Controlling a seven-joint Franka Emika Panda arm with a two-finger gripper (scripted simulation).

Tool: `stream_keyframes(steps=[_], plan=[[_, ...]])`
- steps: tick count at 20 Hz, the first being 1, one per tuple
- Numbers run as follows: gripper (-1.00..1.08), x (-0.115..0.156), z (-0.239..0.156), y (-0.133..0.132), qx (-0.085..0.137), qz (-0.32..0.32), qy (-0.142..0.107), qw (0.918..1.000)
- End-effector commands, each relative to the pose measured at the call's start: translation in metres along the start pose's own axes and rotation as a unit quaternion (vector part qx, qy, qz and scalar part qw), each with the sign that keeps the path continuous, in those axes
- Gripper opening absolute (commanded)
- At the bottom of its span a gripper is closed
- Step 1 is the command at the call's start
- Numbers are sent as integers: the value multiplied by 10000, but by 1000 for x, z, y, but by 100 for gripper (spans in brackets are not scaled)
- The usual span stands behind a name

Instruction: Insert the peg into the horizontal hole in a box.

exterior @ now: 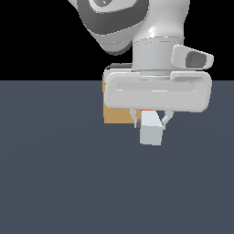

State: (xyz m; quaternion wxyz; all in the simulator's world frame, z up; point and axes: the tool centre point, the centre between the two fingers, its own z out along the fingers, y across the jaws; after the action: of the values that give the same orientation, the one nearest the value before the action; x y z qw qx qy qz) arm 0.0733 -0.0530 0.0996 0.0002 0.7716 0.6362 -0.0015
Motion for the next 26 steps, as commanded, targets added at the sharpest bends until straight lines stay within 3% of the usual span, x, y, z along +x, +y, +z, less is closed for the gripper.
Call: stream_keyframes(steps=[1,5,8,21,26], plan=[[-100,36,-17,0,-14,-455,-1,9990],[-100,77,-35,-6,-13,-971,4,9953],[-100,92,-41,-9,-11,-1161,9,9932],[-100,94,-42,-11,1,-1203,7,9927],[-100,109,-42,-15,-2,-1203,8,9927]])
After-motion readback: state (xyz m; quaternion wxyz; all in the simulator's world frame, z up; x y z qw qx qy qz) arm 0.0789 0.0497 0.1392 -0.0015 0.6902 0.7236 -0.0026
